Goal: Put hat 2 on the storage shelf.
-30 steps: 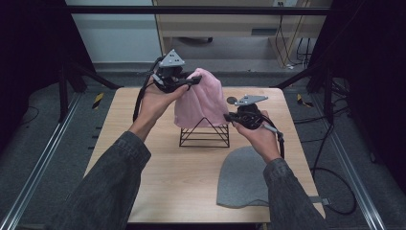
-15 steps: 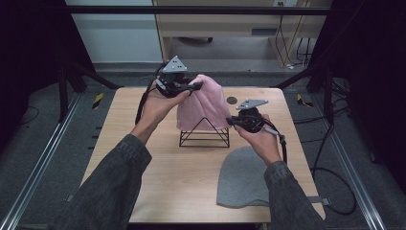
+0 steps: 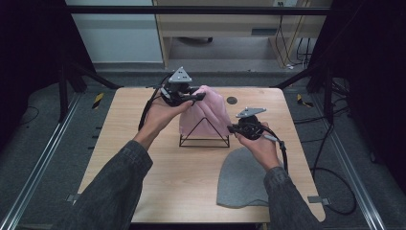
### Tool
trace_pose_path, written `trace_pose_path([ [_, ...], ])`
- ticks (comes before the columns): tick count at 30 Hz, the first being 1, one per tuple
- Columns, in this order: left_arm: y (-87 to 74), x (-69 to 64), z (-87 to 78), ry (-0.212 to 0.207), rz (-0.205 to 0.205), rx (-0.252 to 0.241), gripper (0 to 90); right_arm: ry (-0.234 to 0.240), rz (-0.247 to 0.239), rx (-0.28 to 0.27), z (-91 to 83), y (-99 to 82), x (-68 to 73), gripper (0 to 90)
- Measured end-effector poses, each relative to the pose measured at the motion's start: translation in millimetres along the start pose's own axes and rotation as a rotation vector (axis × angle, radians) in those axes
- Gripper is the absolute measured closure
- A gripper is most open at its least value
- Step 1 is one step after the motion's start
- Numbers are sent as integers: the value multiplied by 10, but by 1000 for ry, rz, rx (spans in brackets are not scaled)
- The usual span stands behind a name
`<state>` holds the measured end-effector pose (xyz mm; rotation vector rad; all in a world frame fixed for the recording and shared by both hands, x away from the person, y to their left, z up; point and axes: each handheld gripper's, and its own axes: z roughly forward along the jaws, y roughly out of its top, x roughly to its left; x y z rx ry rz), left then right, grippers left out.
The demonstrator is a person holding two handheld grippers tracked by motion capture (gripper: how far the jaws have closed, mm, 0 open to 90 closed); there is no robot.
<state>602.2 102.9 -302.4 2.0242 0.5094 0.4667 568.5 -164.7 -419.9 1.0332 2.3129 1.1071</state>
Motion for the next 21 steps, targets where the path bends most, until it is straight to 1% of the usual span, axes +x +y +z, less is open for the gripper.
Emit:
trace_pose_path([
  [1, -10, -7, 0, -5, 5, 7, 717, -1, -6, 2, 15, -16, 1, 832],
  [10, -108, -100, 36, -34, 10, 32, 707, 7, 12, 35, 90, -129, -6, 829],
  [13, -165, -117, 52, -40, 2, 49, 706, 6, 17, 55, 127, -169, -15, 826],
  [15, -175, -116, 53, -42, 1, 51, 705, 7, 18, 55, 132, -175, -16, 824],
  [17, -193, -125, 59, -43, -10, 50, 705, 6, 25, 62, 132, -188, -14, 744],
  [18, -193, -125, 59, -43, -10, 50, 705, 6, 25, 62, 132, -188, -14, 744],
  [19, -198, -141, 64, -40, -12, 54, 706, 5, 31, 76, 113, -205, -10, 647],
  [20, -198, -149, 66, -39, -9, 58, 706, 2, 29, 83, 100, -213, -7, 617],
  [21, -197, -155, 68, -38, -8, 60, 706, -13, 21, 92, 75, -226, -10, 580],
])
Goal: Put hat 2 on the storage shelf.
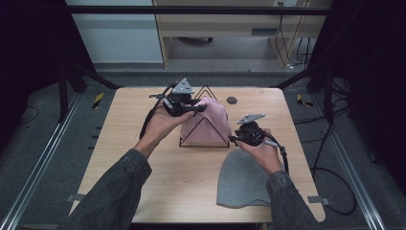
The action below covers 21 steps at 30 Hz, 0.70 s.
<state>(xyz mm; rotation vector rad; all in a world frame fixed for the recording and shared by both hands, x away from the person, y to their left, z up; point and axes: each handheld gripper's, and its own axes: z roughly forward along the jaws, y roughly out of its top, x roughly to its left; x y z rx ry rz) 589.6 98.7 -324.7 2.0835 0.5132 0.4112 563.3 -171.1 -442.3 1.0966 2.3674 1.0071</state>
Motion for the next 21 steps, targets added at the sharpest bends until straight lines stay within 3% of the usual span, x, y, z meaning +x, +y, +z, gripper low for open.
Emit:
trace_pose_path([
  [3, 3, -8, 3, -2, -6, -1, 705, -17, 13, 0, -60, -39, -21, 520],
  [7, -5, -36, 25, -5, -7, 13, 700, -80, 51, 13, -215, -190, -148, 424],
  [16, -62, -55, 70, -17, -22, 39, 687, -115, 114, 33, -361, -424, -337, 403],
  [21, -80, -66, 50, -19, -49, 22, 615, -131, 120, 32, -413, -474, -373, 393],
])
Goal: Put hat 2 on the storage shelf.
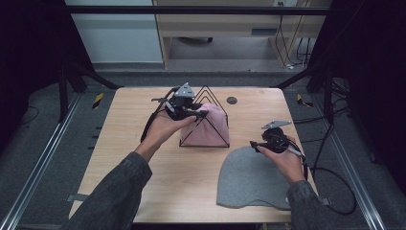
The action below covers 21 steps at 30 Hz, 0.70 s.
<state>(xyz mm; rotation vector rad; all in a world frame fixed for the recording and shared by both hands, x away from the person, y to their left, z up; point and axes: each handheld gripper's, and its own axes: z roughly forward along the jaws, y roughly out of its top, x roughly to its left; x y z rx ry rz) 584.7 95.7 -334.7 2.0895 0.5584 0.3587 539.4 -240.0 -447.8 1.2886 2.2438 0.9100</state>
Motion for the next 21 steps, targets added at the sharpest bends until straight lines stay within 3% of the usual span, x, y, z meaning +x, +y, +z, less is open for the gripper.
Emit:
trace_pose_path([
  [4, -6, -27, -90, 12, -38, -38, 460, -3, 13, 23, -42, -70, -69, 396],
  [12, -132, -157, -347, 17, -42, -58, 260, 7, 33, 68, -67, -216, -155, 438],
  [17, -290, -230, -454, 14, -51, -28, 167, 13, 53, 106, -38, -298, -189, 439],
  [21, -560, -314, -536, 24, -46, 21, 140, 15, 62, 136, -2, -342, -212, 420],
])
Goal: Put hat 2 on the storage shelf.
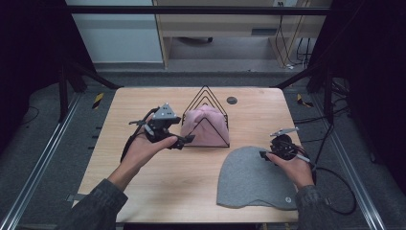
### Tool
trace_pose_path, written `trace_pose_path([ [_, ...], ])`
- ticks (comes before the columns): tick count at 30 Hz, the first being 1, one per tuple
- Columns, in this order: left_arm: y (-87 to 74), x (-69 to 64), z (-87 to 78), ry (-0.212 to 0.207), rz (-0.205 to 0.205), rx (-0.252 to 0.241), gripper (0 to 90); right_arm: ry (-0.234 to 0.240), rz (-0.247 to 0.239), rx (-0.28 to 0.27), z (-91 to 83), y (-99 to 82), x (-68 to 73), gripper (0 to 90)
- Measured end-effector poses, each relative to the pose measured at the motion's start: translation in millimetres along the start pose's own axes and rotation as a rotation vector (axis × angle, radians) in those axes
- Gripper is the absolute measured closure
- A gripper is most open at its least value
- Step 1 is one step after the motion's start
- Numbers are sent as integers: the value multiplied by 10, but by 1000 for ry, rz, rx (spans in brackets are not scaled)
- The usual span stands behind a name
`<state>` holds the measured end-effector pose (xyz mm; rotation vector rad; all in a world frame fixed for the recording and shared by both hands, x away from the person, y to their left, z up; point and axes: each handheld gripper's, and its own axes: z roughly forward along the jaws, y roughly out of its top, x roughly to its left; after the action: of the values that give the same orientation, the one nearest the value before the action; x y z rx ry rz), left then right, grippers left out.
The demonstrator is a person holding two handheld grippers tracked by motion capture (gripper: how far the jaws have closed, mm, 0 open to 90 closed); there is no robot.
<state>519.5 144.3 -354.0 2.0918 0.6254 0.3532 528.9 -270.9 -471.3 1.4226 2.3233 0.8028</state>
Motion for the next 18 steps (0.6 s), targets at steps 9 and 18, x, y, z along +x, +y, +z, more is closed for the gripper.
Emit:
trace_pose_path([
  [9, -305, -67, -22, -5, -14, 47, 131, -4, 10, 28, 63, -60, -32, 489],
  [18, -393, -165, -78, -9, 6, 52, 132, -6, -16, 48, 82, -80, -13, 560],
])
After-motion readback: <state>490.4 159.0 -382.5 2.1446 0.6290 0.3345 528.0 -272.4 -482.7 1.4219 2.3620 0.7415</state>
